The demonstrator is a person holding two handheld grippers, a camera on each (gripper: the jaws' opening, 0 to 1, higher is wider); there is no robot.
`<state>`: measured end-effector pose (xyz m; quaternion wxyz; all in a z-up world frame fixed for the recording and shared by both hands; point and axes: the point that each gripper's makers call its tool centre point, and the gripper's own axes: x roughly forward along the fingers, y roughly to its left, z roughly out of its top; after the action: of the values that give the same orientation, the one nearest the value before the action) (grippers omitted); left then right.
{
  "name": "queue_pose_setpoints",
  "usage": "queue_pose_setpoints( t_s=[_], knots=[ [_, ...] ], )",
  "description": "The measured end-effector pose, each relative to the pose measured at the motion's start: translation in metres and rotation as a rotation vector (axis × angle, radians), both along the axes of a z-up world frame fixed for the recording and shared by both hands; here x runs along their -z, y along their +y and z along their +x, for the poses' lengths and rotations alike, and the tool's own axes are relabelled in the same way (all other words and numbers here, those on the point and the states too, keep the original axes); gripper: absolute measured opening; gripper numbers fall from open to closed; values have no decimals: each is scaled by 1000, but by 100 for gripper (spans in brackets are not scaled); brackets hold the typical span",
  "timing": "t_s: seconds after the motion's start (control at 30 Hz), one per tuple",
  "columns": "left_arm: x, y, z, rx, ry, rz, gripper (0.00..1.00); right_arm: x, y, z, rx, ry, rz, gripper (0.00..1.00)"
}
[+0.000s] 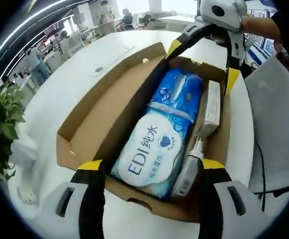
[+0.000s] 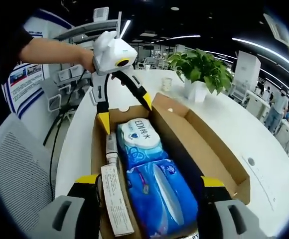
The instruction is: Operate the shoe box by opening the lid, removing the specified soft item, and placing it in the target area until the item is outside and the box remains undamaged.
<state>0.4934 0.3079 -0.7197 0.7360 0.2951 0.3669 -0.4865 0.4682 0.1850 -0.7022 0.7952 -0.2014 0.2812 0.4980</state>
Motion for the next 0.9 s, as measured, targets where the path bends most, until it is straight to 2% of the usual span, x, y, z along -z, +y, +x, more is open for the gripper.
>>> queue_pose_setpoints(
  t_s=[0.27,0.67,0.9],
  knots=[
    [8,-1,12,47,5,21,73,10,23,8,-15,17,9,76],
    [33,0,11,138,37,95,65,31,61,16,-66,54,6,71],
    [40,1,16,143,55,114,62,41,74,23,-84,61,-5,65]
  ],
)
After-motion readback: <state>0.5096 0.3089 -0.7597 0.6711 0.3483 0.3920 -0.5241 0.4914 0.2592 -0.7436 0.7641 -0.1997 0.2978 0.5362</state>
